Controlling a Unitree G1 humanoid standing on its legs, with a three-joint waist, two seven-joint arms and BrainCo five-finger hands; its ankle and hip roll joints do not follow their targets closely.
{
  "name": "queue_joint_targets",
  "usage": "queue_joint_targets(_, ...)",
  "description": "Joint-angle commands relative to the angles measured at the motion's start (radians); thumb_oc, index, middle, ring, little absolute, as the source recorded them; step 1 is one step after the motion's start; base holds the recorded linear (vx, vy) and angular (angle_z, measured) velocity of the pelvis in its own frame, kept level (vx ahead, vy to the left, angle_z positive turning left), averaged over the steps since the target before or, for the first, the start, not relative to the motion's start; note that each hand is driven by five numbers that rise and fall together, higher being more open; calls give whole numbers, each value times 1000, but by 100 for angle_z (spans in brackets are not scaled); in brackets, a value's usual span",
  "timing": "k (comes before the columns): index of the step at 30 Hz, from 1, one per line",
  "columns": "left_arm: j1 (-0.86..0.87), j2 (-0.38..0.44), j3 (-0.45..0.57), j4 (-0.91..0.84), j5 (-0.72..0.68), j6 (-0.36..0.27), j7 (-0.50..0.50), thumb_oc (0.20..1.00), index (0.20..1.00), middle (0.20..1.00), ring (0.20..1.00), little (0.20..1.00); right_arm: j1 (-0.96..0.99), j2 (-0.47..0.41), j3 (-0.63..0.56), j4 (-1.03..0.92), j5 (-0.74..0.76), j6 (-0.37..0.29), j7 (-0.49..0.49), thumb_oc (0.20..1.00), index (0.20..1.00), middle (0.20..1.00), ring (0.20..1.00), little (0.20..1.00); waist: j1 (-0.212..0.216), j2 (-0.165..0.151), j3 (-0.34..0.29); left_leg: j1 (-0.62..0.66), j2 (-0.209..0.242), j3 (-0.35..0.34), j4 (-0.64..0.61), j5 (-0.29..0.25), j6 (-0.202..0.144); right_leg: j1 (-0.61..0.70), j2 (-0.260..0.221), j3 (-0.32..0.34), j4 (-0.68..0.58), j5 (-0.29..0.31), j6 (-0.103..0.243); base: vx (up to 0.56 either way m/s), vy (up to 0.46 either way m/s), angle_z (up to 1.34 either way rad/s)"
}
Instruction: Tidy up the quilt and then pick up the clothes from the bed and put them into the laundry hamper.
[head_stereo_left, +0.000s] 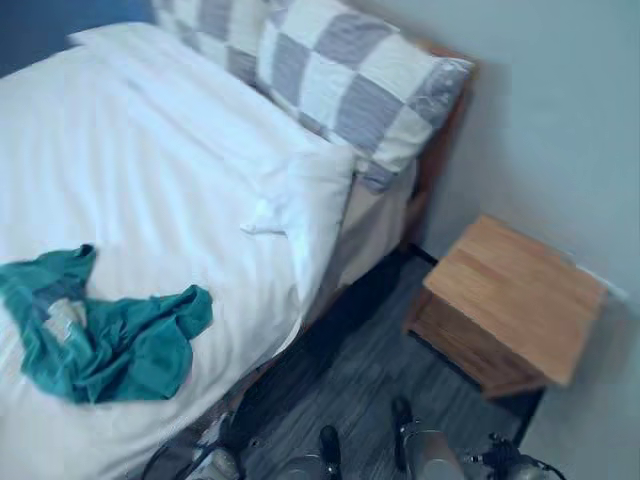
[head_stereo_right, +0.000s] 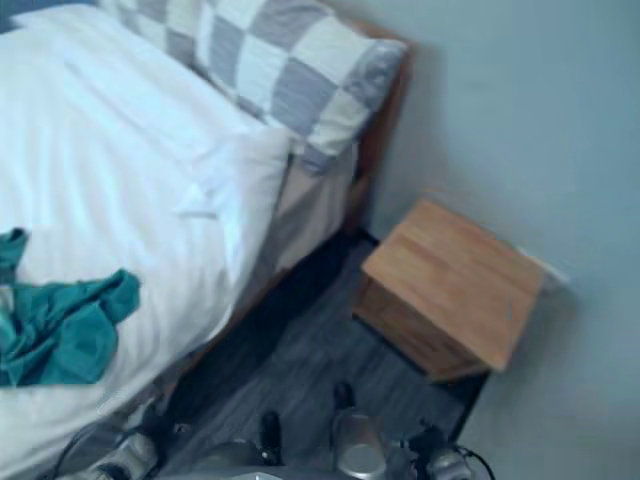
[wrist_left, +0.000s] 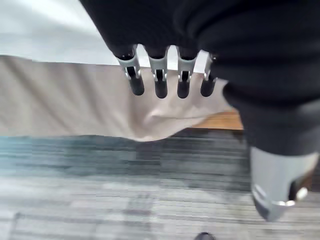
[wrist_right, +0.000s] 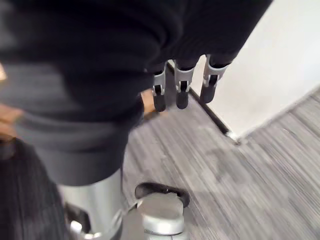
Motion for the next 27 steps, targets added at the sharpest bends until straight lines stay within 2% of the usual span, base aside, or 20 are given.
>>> queue_joint_targets(1, -8, 5, -20, -13, -17, -27, 25, 1000, 1000, 1000, 1000, 1000, -13, -31, -64, 17, 3, 7, 8, 1000, 1000, 1000, 1000, 1000, 2, -35, 37, 21, 60, 22, 102, -128, -145, 77, -27, -90, -125, 25, -5, 234, -407, 212)
queue_joint_targets(2, -7, 5, -20, -14, -17, -27, 25, 1000, 1000, 1000, 1000, 1000, -13, -31, -64, 17, 3, 7, 8, 1000, 1000, 1000, 1000, 1000, -2, -34, 37, 18, 61, 18, 106, -130, -145, 78, -27, -94, -125, 24, -5, 221, -408, 174)
queue_joint_targets(3, -7, 11, -19, -17, -24, -32, 20, 1000, 1000, 1000, 1000, 1000, -8, -40, -69, 6, 7, 2, 5, 1000, 1000, 1000, 1000, 1000, -5, -29, 35, -1, 63, -2, 143, -134, -161, 91, -31, -114, -125, 19, -18, 101, -253, 103)
queue_joint_targets(4, -12, 10, -24, -32, -44, -36, 15, 1000, 1000, 1000, 1000, 1000, -20, -73, -79, -30, 19, -7, -11, 1000, 1000, 1000, 1000, 1000, -5, -24, 52, -54, 75, 15, 229, -116, -192, 134, -50, -171, -147, 11, -42, 100, -252, 123)
queue_joint_targets(5, -12, 10, -24, -32, -44, -36, 15, 1000, 1000, 1000, 1000, 1000, -21, -73, -79, -30, 19, -7, -11, 1000, 1000, 1000, 1000, 1000, -10, -23, 51, -60, 75, 9, 236, -118, -192, 134, -50, -176, -148, 11, -42, 38, -257, 132)
queue_joint_targets(6, -13, 7, -29, -40, -41, -31, 25, 1000, 1000, 1000, 1000, 1000, -37, -107, -93, -101, 33, -18, -32, 1000, 1000, 1000, 1000, 1000, -33, -18, 70, -86, 143, 150, 286, -85, -200, 183, -76, -256, -170, -4, -52, 32, -132, 142)
queue_joint_targets(8, 2, 11, -20, -54, -27, -27, 27, 1000, 1000, 1000, 1000, 1000, -41, -161, -110, -260, 14, -27, -56, 1000, 1000, 1000, 1000, 1000, -52, -15, 66, -87, 195, 327, 240, -57, -200, 208, -83, -320, -183, -16, -53, 44, -74, 148)
queue_joint_targets(9, 7, 13, -15, -58, -17, -27, 27, 1000, 1000, 1000, 1000, 1000, -32, -186, -125, -327, -5, -33, -68, 1000, 1000, 1000, 1000, 1000, -60, -5, 62, -82, 199, 391, 186, -32, -201, 220, -82, -346, -183, -29, -50, 138, 50, 133)
queue_joint_targets(12, 32, 9, -10, -67, 11, -29, 16, 1000, 1000, 1000, 1000, 1000, -21, -303, -193, -550, -78, -47, -96, 1000, 1000, 1000, 1000, 1000, -78, 14, 45, -43, 202, 467, 75, -9, -215, 218, -92, -415, -138, -70, -36, 133, 98, 86)
queue_joint_targets(14, 48, 9, -26, -73, 40, -31, -6, 1000, 1000, 1000, 1000, 1000, -31, -396, -226, -652, -160, -46, -101, 1000, 1000, 1000, 1000, 1000, -74, 24, 33, -33, 173, 408, 39, -3, -203, 204, -94, -446, -61, -94, -24, 159, 148, 51)
queue_joint_targets(15, 45, 9, -43, -73, 52, -38, -18, 1000, 1000, 1000, 1000, 1000, -34, -449, -256, -682, -198, -55, -114, 1000, 1000, 1000, 1000, 1000, -83, 28, 30, -11, 163, 402, 7, -7, -192, 180, -101, -465, 21, -93, -7, 102, 109, 47)
queue_joint_targets(16, 44, 7, -45, -73, 53, -39, -18, 1000, 1000, 1000, 1000, 1000, -30, -451, -260, -685, -199, -55, -113, 1000, 1000, 1000, 1000, 1000, -84, 29, 29, -10, 160, 399, 3, -5, -190, 176, -105, -466, 31, -98, -5, 83, 105, 36)
queue_joint_targets(19, 22, 18, -80, -83, 63, -41, -26, 1000, 1000, 1000, 1000, 1000, -148, -535, -235, -719, -235, -48, -131, 1000, 1000, 1000, 1000, 1000, -97, 24, 61, 43, 136, 394, -59, -5, -161, 25, -139, -437, 321, -26, 54, -28, 109, 62)
queue_joint_targets(20, 13, 22, -86, -84, 60, -41, -22, 1000, 1000, 1000, 1000, 1000, -202, -553, -222, -722, -238, -45, -142, 1000, 1000, 1000, 1000, 1000, -96, 24, 78, 36, 148, 411, -65, 15, -154, -42, -128, -412, 393, 3, 51, -100, 14, 25)
queue_joint_targets(21, 5, 27, -95, -88, 57, -41, -18, 1000, 1000, 1000, 1000, 1000, -247, -567, -208, -718, -242, -39, -157, 1000, 1000, 1000, 1000, 1000, -90, 23, 88, 42, 151, 404, -66, 13, -153, -72, -118, -390, 407, 2, 55, -39, -102, 32)
queue_joint_targets(22, -18, 35, -108, -90, 52, -49, -11, 1000, 1000, 1000, 1000, 1000, -336, -594, -161, -708, -253, -34, -168, 1000, 1000, 1000, 1000, 1000, -77, 17, 96, 38, 155, 385, -64, 10, -165, -65, -118, -365, 274, -25, 40, 53, -84, 31)
queue_joint_targets(23, -18, 34, -107, -90, 52, -49, -11, 1000, 1000, 1000, 1000, 1000, -339, -595, -158, -706, -252, -35, -169, 1000, 1000, 1000, 1000, 1000, -80, 18, 98, 38, 156, 384, -64, 10, -165, -61, -117, -367, 270, -24, 40, 100, -234, 27)
queue_joint_targets(24, -49, 46, -122, -93, 43, -58, -5, 1000, 1000, 1000, 1000, 1000, -412, -620, -114, -690, -246, -37, -173, 1000, 1000, 1000, 1000, 1000, -74, 8, 97, 26, 154, 358, -71, 8, -187, -42, -127, -328, 57, -3, 32, 52, -153, 22)
queue_joint_targets(25, -49, 45, -121, -92, 43, -59, -5, 1000, 1000, 1000, 1000, 1000, -416, -620, -110, -687, -246, -38, -173, 1000, 1000, 1000, 1000, 1000, -79, 11, 99, 27, 156, 355, -71, 8, -187, -34, -126, -333, 46, 2, 32, 82, -236, 31)
queue_joint_targets(27, -77, 60, -136, -94, 39, -58, 1, 1000, 1000, 1000, 1000, 1000, -484, -647, -64, -638, -232, -32, -178, 1000, 1000, 1000, 1000, 1000, -78, 7, 98, 22, 148, 318, -76, -3, -201, -41, -138, -265, -105, 57, 47, 84, -215, 73)
